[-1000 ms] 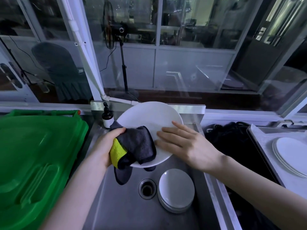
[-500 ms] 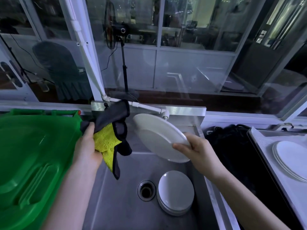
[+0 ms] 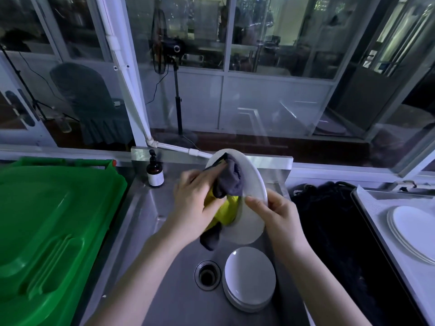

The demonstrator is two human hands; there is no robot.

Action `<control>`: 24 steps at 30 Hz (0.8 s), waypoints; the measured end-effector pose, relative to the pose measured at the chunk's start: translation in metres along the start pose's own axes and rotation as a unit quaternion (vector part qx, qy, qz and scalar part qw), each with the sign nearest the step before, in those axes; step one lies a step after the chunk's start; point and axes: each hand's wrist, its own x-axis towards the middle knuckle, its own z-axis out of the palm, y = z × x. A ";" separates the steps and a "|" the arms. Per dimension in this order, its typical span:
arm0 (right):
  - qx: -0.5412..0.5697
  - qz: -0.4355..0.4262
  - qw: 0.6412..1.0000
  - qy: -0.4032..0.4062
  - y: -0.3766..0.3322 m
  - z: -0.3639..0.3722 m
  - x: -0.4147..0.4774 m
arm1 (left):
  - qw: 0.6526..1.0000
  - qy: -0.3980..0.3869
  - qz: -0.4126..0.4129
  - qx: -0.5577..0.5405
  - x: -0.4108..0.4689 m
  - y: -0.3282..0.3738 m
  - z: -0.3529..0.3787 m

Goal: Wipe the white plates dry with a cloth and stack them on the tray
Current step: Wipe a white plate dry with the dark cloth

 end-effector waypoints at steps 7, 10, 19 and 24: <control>0.003 -0.019 1.000 -0.004 -0.003 -0.001 -0.004 | 0.974 -0.004 -0.101 -0.204 -0.003 0.010 0.017; 0.016 -0.029 0.999 0.000 -0.007 -0.001 -0.002 | 0.986 -0.009 0.019 -0.166 -0.008 0.019 0.022; -0.059 -0.057 0.996 -0.031 -0.010 -0.002 -0.009 | 0.938 0.111 -0.254 -0.207 0.011 0.005 0.023; -0.086 -0.053 0.995 -0.016 -0.011 0.000 -0.002 | 0.982 0.071 -0.049 -0.169 -0.003 0.021 0.030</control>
